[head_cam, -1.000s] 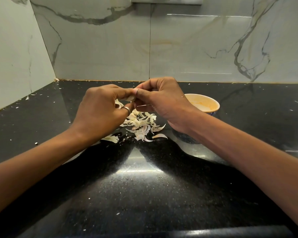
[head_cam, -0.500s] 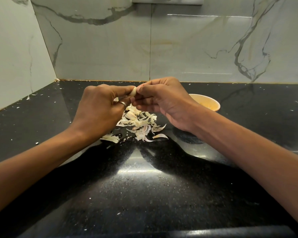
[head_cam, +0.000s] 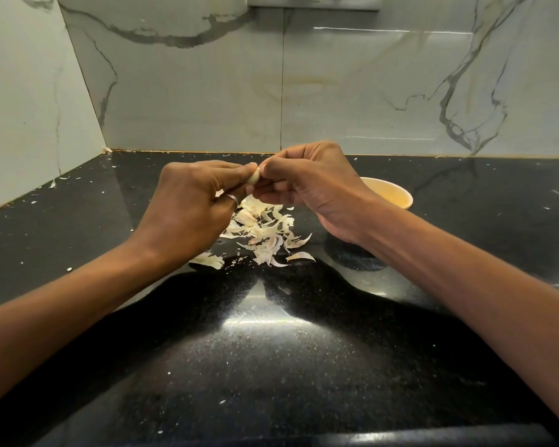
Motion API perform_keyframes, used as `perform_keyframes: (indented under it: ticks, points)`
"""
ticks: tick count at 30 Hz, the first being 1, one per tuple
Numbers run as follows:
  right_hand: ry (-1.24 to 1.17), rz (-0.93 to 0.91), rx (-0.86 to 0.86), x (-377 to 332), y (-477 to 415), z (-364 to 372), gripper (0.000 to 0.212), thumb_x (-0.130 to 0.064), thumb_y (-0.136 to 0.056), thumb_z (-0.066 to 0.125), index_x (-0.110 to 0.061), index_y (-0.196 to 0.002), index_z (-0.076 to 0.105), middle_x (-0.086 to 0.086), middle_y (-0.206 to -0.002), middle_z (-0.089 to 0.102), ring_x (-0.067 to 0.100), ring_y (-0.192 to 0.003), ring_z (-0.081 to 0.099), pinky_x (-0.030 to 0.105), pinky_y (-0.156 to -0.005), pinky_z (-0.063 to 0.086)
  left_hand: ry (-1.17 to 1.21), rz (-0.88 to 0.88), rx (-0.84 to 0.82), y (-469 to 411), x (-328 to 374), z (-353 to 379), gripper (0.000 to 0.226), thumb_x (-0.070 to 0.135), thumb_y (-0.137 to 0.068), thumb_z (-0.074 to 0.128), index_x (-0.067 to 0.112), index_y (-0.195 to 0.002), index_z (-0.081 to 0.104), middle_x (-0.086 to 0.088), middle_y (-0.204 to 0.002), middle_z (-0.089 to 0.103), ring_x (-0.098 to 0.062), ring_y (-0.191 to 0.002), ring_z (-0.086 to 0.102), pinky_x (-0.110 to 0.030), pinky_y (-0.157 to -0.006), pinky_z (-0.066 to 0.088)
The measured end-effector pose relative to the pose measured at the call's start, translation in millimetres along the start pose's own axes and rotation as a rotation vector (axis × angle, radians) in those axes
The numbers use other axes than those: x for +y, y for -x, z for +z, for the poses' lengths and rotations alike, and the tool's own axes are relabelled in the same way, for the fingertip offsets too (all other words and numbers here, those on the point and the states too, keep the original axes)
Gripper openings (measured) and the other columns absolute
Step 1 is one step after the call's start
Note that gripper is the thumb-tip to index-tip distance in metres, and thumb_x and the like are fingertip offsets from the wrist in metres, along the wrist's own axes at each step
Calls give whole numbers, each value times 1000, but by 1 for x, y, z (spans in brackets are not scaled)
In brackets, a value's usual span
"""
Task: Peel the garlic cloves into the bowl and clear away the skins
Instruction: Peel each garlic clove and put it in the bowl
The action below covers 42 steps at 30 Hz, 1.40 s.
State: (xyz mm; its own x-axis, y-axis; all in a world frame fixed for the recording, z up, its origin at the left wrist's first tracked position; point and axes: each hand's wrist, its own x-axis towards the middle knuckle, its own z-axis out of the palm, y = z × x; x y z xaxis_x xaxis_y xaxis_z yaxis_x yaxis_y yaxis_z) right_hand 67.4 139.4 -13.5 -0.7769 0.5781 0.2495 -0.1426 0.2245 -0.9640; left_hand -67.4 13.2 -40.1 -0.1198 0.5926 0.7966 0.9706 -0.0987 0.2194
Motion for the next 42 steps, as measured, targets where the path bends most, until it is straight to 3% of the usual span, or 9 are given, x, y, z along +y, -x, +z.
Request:
perform_keyframes:
  ticks: [4, 10, 16, 20, 25, 29, 31, 35, 42]
  points:
    - [18, -17, 25, 1, 1, 3, 10, 5, -91, 64, 11, -87, 71, 19, -78, 75, 20, -69, 73, 32, -75, 64, 8, -23, -15, 0, -2, 1, 26, 14, -90, 75, 10, -116, 74, 0, -113, 73, 3, -104, 61, -3, -90, 45]
    - [67, -40, 38, 2, 1, 7, 19, 5, -90, 66, -1, -73, 73, 16, -74, 74, 23, -71, 73, 36, -78, 64, 46, -58, -19, -1, 0, -2, 26, 19, -89, 76, 14, -114, 75, 0, -110, 74, 8, -106, 59, -2, -86, 45]
    - [106, -63, 68, 4, 1, 9, 22, 3, -87, 68, -5, -67, 73, 19, -75, 74, 27, -72, 72, 42, -79, 64, 55, -95, -22, 0, 4, -4, 25, 21, -88, 77, 15, -112, 76, -2, -103, 75, 11, -95, 62, -1, -73, 46]
    - [138, -78, 106, 7, 1, 11, 18, 0, -85, 71, -6, -68, 74, 22, -77, 75, 30, -72, 73, 47, -80, 64, 60, -117, -29, 0, 5, -4, 24, 20, -88, 78, 15, -111, 76, -2, -101, 75, 24, -77, 58, 3, -67, 40]
    - [153, -87, 147, 8, 1, 13, 15, -2, -84, 73, -6, -69, 74, 21, -76, 75, 28, -70, 74, 47, -77, 65, 54, -120, -15, 1, 8, -5, 25, 19, -87, 78, 17, -112, 75, -2, -103, 75, 11, -95, 61, 3, -72, 43]
    - [78, -58, 146, 7, 3, 14, 14, 1, -85, 71, -2, -71, 72, 20, -75, 73, 26, -69, 72, 41, -73, 65, 89, -138, 2, 0, 12, -7, 25, 22, -87, 79, 21, -112, 75, 7, -99, 75, 5, -85, 67, -7, -66, 50]
    - [16, -40, 117, 4, 3, 13, 15, 4, -86, 69, 0, -72, 70, 16, -71, 71, 22, -66, 70, 35, -70, 64, 136, -182, 19, -2, 12, -8, 26, 23, -86, 79, 21, -111, 76, 14, -97, 73, -1, -85, 71, -16, -71, 56]
    - [-119, 16, 44, -1, 3, 10, 8, 6, -89, 66, 6, -81, 66, 15, -72, 69, 21, -66, 70, 33, -75, 64, 226, -249, 21, -4, 8, -6, 28, 23, -84, 80, 20, -112, 77, 8, -104, 75, 6, -92, 71, -19, -86, 57]
    - [-180, 52, 13, 0, 2, 8, 9, 4, -92, 64, 5, -83, 65, 14, -75, 69, 19, -67, 71, 31, -76, 63, 390, -346, -16, -6, 4, -4, 27, 22, -83, 81, 15, -110, 78, 4, -103, 77, -9, -95, 74, -35, -91, 59]
